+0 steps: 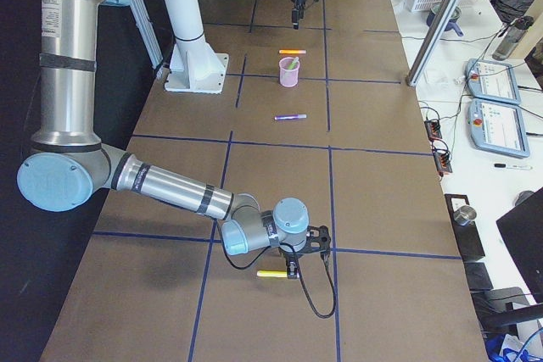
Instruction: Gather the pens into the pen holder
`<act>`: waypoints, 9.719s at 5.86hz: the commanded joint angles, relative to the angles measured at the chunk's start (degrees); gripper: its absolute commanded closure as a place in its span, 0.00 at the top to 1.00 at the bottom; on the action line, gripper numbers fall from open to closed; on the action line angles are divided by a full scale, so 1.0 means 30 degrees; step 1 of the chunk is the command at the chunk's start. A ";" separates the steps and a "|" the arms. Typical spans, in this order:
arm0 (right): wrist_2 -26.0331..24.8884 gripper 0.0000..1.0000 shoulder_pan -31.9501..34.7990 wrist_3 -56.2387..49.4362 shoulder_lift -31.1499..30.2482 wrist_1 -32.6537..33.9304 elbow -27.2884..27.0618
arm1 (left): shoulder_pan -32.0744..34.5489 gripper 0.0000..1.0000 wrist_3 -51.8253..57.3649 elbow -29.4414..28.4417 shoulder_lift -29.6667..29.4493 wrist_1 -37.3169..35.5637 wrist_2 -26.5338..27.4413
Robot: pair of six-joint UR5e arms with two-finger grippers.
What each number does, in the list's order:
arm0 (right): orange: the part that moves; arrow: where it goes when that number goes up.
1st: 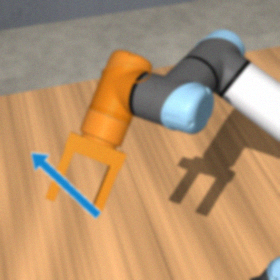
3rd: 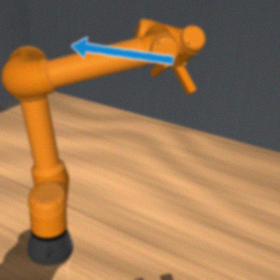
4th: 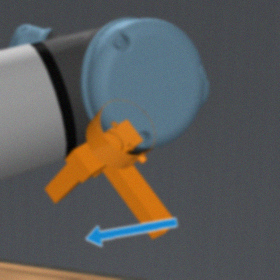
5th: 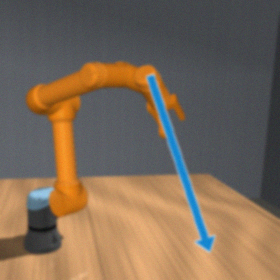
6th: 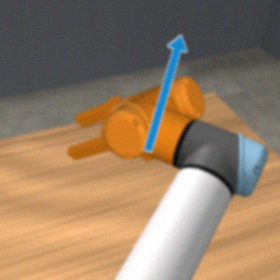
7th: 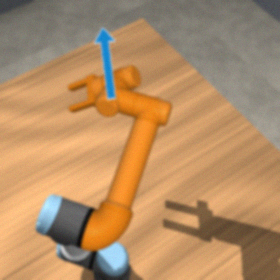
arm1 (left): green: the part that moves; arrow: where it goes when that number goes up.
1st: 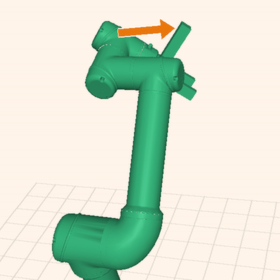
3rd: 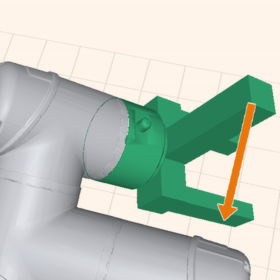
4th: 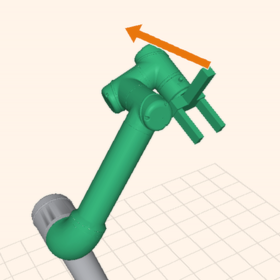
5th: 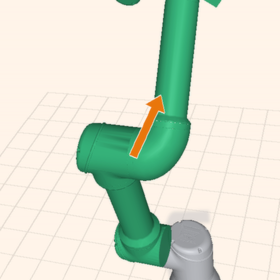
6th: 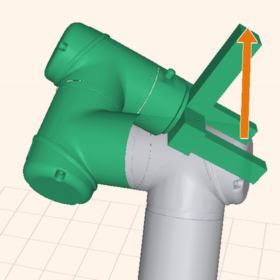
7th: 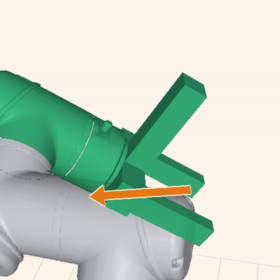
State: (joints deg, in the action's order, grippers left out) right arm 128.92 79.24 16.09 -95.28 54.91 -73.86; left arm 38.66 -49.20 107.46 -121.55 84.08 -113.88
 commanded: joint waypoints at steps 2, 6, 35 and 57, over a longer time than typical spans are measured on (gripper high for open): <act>-0.0547 0.64 -0.0424 -0.0092 0.0062 -0.0021 0.0624 | -0.0055 1.00 0.0051 -0.0195 0.0000 0.0070 0.0020; -0.0873 0.32 -0.0749 -0.0091 0.0443 -0.0021 0.1386 | -0.0055 1.00 0.0051 -0.0195 -0.0029 0.0070 -0.0009; -2.8001 0.02 -2.2752 1.4703 1.1457 0.1620 -0.9607 | -0.0055 1.00 -0.0886 -0.0312 0.0029 0.0041 -0.0097; -0.4388 1.00 -1.1501 1.4586 1.0580 1.2723 -1.3526 | -0.1989 0.41 -0.5896 -0.6025 -0.0674 0.4523 0.1866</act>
State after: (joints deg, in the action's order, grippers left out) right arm 115.75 44.73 59.85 -63.54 93.07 -114.46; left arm 32.72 -66.95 89.42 -123.56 97.65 -108.26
